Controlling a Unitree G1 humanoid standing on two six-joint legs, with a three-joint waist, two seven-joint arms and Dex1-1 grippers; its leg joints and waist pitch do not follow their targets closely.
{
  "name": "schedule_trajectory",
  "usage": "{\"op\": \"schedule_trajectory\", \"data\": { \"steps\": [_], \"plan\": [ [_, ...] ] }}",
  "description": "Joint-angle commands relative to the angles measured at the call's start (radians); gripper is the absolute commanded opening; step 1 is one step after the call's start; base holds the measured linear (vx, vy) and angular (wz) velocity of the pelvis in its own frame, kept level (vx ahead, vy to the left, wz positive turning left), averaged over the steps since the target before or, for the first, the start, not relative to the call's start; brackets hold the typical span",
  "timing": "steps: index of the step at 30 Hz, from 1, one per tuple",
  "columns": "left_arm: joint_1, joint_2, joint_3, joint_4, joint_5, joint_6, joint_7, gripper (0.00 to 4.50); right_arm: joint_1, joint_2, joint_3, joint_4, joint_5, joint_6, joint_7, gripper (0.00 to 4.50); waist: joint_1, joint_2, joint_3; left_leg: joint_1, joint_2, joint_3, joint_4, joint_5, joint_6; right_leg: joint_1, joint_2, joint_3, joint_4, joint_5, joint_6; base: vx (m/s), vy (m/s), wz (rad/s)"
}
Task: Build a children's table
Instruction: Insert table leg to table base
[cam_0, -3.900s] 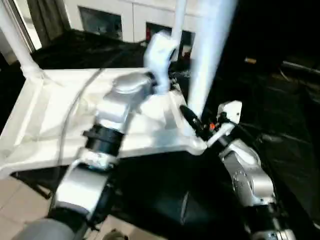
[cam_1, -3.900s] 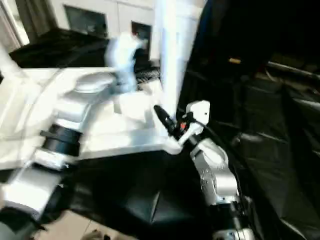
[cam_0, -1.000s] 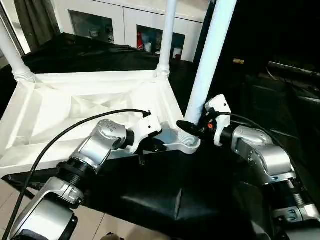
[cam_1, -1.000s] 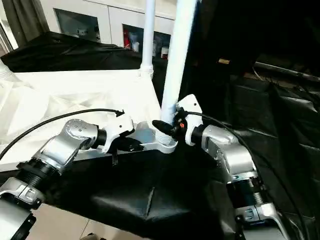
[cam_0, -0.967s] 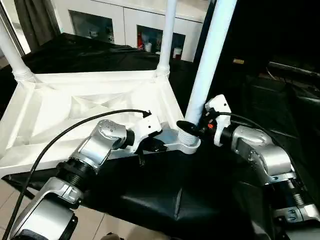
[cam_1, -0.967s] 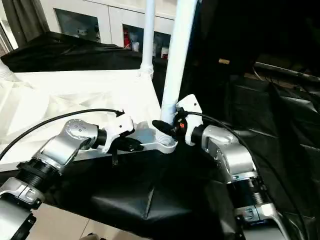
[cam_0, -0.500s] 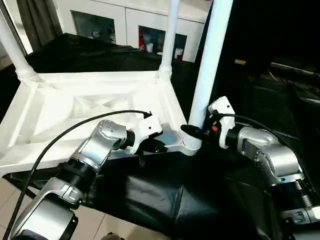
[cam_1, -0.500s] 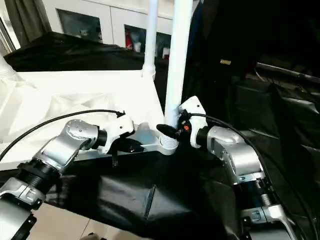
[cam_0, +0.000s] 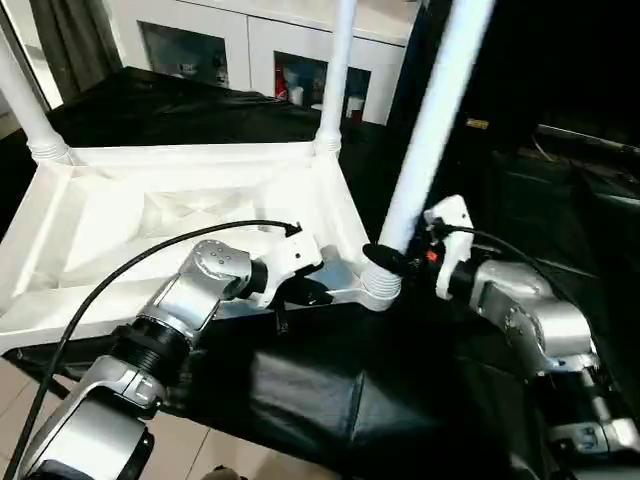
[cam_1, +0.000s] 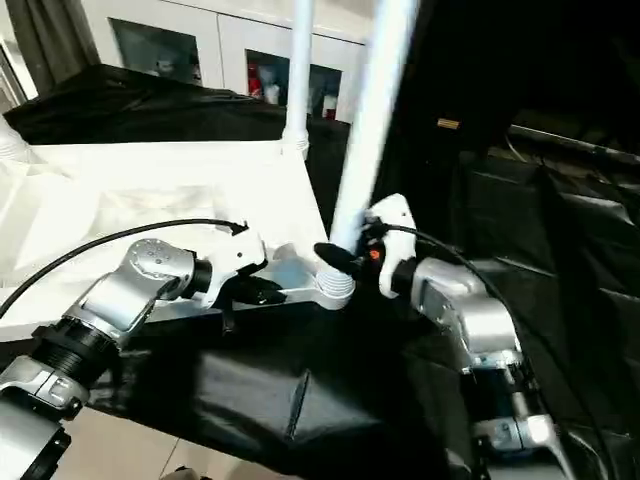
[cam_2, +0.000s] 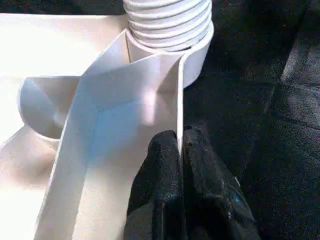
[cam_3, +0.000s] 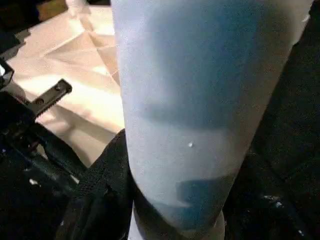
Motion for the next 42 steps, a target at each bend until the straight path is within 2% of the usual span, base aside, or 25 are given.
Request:
{"op": "schedule_trajectory", "data": {
  "steps": [1, 3, 5, 6, 8, 9, 10, 11, 13, 15, 16, 18, 19, 20, 23, 24, 26, 27, 29, 30, 31, 33, 37, 39, 42],
  "plan": [
    [0.005, -0.001, 0.034, -0.010, -0.017, -0.027, -0.003, 0.00, 0.064, 0.012, -0.009, 0.028, 0.002, 0.002, -0.027, 1.88, 0.010, 0.004, -0.070, 0.003, 0.029, -0.002, -0.075, -0.175, 0.019, 0.065, -0.052, 0.043, -0.075, -0.273, -0.173, 0.000, 0.000, 0.00],
    [0.002, 0.000, 0.036, -0.007, -0.017, -0.027, -0.002, 0.00, 0.084, 0.023, -0.020, 0.034, 0.002, -0.019, -0.041, 1.88, 0.011, 0.003, -0.070, 0.001, 0.028, -0.003, -0.075, -0.177, 0.019, 0.067, -0.053, 0.042, -0.075, -0.277, -0.173, 0.000, 0.000, 0.00],
    [-0.002, -0.001, 0.038, -0.004, -0.017, -0.028, 0.000, 0.00, 0.107, 0.036, -0.031, 0.043, 0.000, -0.045, -0.056, 1.88, 0.010, 0.007, -0.069, 0.001, 0.028, -0.004, -0.077, -0.196, 0.013, 0.066, -0.052, 0.041, -0.078, -0.304, -0.168, 0.000, 0.000, 0.00],
    [-0.006, -0.001, 0.040, -0.001, -0.018, -0.028, 0.001, 0.00, 0.141, 0.067, -0.052, 0.051, 0.013, -0.085, -0.078, 1.88, 0.011, 0.019, -0.070, 0.004, 0.028, -0.005, -0.078, -0.210, 0.007, 0.064, -0.053, 0.041, -0.081, -0.311, -0.168, 0.000, 0.000, 0.00],
    [-0.006, -0.001, 0.040, 0.000, -0.018, -0.029, 0.001, 0.00, 0.149, 0.074, -0.057, 0.053, 0.016, -0.096, -0.082, 1.88, 0.011, 0.016, -0.070, 0.002, 0.028, -0.006, -0.080, -0.223, 0.005, 0.066, -0.053, 0.041, -0.080, -0.313, -0.167, 0.000, 0.000, 0.00],
    [-0.009, -0.001, 0.041, 0.004, -0.018, -0.030, 0.001, 0.00, 0.172, 0.098, -0.074, 0.059, 0.024, -0.128, -0.098, 1.88, 0.012, 0.021, -0.070, 0.003, 0.028, -0.007, -0.081, -0.228, 0.003, 0.065, -0.053, 0.041, -0.081, -0.316, -0.167, 0.000, 0.000, 0.00],
    [-0.009, -0.001, 0.042, 0.004, -0.017, -0.031, 0.001, 0.00, 0.178, 0.105, -0.080, 0.061, 0.026, -0.137, -0.102, 1.88, 0.011, 0.019, -0.071, 0.003, 0.028, -0.006, -0.081, -0.230, 0.003, 0.065, -0.053, 0.041, -0.083, -0.314, -0.166, 0.000, 0.000, 0.00],
    [-0.011, -0.001, 0.042, 0.006, -0.017, -0.032, 0.001, 0.00, 0.195, 0.125, -0.095, 0.069, 0.032, -0.162, -0.113, 1.88, 0.011, 0.023, -0.070, 0.001, 0.029, -0.008, -0.083, -0.238, 0.001, 0.066, -0.053, 0.040, -0.081, -0.314, -0.168, 0.000, 0.000, 0.00],
    [-0.011, -0.001, 0.042, 0.007, -0.017, -0.032, 0.001, 0.00, 0.202, 0.131, -0.098, 0.073, 0.032, -0.172, -0.117, 1.88, 0.010, 0.021, -0.070, 0.004, 0.029, -0.007, -0.083, -0.249, 0.001, 0.062, -0.052, 0.041, -0.083, -0.317, -0.169, 0.000, 0.000, 0.00],
    [-0.012, -0.001, 0.042, 0.008, -0.016, -0.033, 0.001, 0.00, 0.212, 0.140, -0.102, 0.079, 0.032, -0.186, -0.123, 1.88, 0.010, 0.024, -0.070, 0.004, 0.029, -0.008, -0.084, -0.252, -0.001, 0.064, -0.051, 0.041, -0.082, -0.308, -0.175, 0.000, 0.000, 0.00],
    [-0.015, -0.001, 0.042, 0.012, -0.016, -0.035, 0.001, 0.00, 0.238, 0.149, -0.084, 0.094, 0.010, -0.234, -0.128, 1.88, 0.010, 0.029, -0.068, 0.003, 0.029, -0.008, -0.085, -0.261, -0.003, 0.064, -0.052, 0.041, -0.084, -0.307, -0.176, 0.000, 0.000, 0.00],
    [-0.019, -0.001, 0.042, 0.016, -0.014, -0.036, 0.001, 0.00, 0.270, 0.149, -0.032, 0.101, -0.037, -0.297, -0.119, 1.88, 0.012, 0.030, -0.069, 0.004, 0.029, -0.010, -0.086, -0.272, -0.006, 0.065, -0.054, 0.041, -0.084, -0.318, -0.172, 0.000, 0.000, 0.00],
    [-0.019, -0.001, 0.042, 0.016, -0.014, -0.036, 0.001, 0.00, 0.270, 0.149, -0.032, 0.101, -0.037, -0.297, -0.119, 1.88, 0.012, 0.030, -0.069, 0.004, 0.029, -0.010, -0.086, -0.272, -0.006, 0.065, -0.054, 0.041, -0.084, -0.318, -0.172, 0.000, 0.000, 0.00],
    [-0.020, 0.001, 0.041, 0.018, -0.013, -0.038, 0.000, 0.00, 0.280, 0.141, 0.010, 0.096, -0.074, -0.332, -0.102, 1.88, 0.011, 0.029, -0.069, 0.003, 0.029, -0.009, -0.087, -0.273, -0.003, 0.065, -0.051, 0.040, -0.084, -0.321, -0.170, 0.000, 0.000, 0.00],
    [-0.019, 0.004, 0.041, 0.017, -0.013, -0.039, -0.002, 0.00, 0.276, 0.127, 0.043, 0.089, -0.101, -0.346, -0.085, 1.88, 0.010, 0.028, -0.068, 0.001, 0.028, -0.009, -0.087, -0.273, 0.002, 0.067, -0.051, 0.041, -0.085, -0.329, -0.166, 0.000, 0.000, 0.00],
    [-0.017, 0.005, 0.041, 0.017, -0.013, -0.041, -0.003, 0.00, 0.266, 0.109, 0.071, 0.089, -0.125, -0.349, -0.061, 1.88, 0.008, 0.028, -0.067, 0.000, 0.027, -0.010, -0.088, -0.277, 0.001, 0.067, -0.050, 0.041, -0.087, -0.347, -0.159, 0.000, 0.000, 0.00],
    [-0.018, 0.005, 0.041, 0.019, -0.012, -0.042, -0.003, 0.00, 0.263, 0.103, 0.079, 0.094, -0.133, -0.356, -0.054, 1.88, 0.007, 0.028, -0.065, 0.003, 0.028, -0.010, -0.088, -0.295, 0.005, 0.064, -0.051, 0.041, -0.092, -0.389, -0.149, 0.000, 0.000, 0.00],
    [-0.019, 0.004, 0.041, 0.021, -0.012, -0.043, -0.003, 0.00, 0.258, 0.095, 0.089, 0.098, -0.142, -0.362, -0.044, 1.88, 0.006, 0.024, -0.065, 0.004, 0.028, -0.009, -0.088, -0.302, 0.006, 0.062, -0.052, 0.042, -0.094, -0.402, -0.145, 0.000, 0.000, 0.00],
    [-0.017, 0.004, 0.041, 0.020, -0.012, -0.045, -0.005, 0.00, 0.240, 0.069, 0.119, 0.107, -0.157, -0.362, -0.014, 1.88, 0.006, 0.025, -0.066, 0.002, 0.028, -0.012, -0.089, -0.298, 0.007, 0.065, -0.053, 0.041, -0.094, -0.415, -0.138, 0.000, 0.000, 0.00],
    [-0.015, 0.003, 0.040, 0.017, -0.012, -0.045, -0.007, 0.00, 0.223, 0.049, 0.136, 0.113, -0.163, -0.355, 0.016, 1.88, 0.005, 0.022, -0.066, 0.003, 0.029, -0.012, -0.088, -0.294, 0.011, 0.064, -0.052, 0.041, -0.093, -0.410, -0.140, 0.000, 0.000, 0.00],
    [-0.015, 0.004, 0.040, 0.017, -0.012, -0.045, -0.007, 0.00, 0.221, 0.048, 0.137, 0.114, -0.163, -0.353, 0.019, 1.88, 0.005, 0.022, -0.067, 0.002, 0.029, -0.011, -0.087, -0.290, 0.012, 0.064, -0.051, 0.041, -0.092, -0.404, -0.142, 0.000, 0.000, 0.00],
    [-0.013, 0.004, 0.039, 0.015, -0.014, -0.048, -0.010, 0.00, 0.199, 0.027, 0.147, 0.127, -0.156, -0.325, 0.064, 1.88, 0.005, 0.017, -0.068, 0.001, 0.029, -0.010, -0.086, -0.279, 0.020, 0.064, -0.051, 0.042, -0.090, -0.386, -0.146, 0.000, 0.000, 0.00],
    [-0.007, 0.006, 0.037, 0.007, -0.021, -0.057, -0.025, 0.00, 0.175, 0.001, 0.161, 0.161, -0.157, -0.300, 0.132, 1.88, 0.005, 0.016, -0.069, 0.001, 0.030, -0.009, -0.084, -0.261, 0.029, 0.065, -0.051, 0.042, -0.086, -0.347, -0.164, 0.000, 0.000, 0.00],
    [0.001, 0.012, 0.032, -0.007, -0.030, -0.068, -0.055, 0.00, 0.160, -0.008, 0.164, 0.183, -0.148, -0.294, 0.166, 1.88, 0.005, 0.012, -0.069, 0.001, 0.030, -0.008, -0.084, -0.264, 0.031, 0.065, -0.052, 0.042, -0.086, -0.345, -0.168, 0.000, 0.000, 0.00],
    [0.020, 0.031, 0.015, -0.047, -0.050, -0.075, -0.127, 0.00, 0.140, -0.019, 0.167, 0.204, -0.117, -0.288, 0.231, 1.88, 0.005, 0.015, -0.068, 0.003, 0.032, -0.009, -0.085, -0.273, 0.032, 0.065, -0.054, 0.042, -0.087, -0.360, -0.172, 0.000, 0.000, 0.00]
  ]
}}
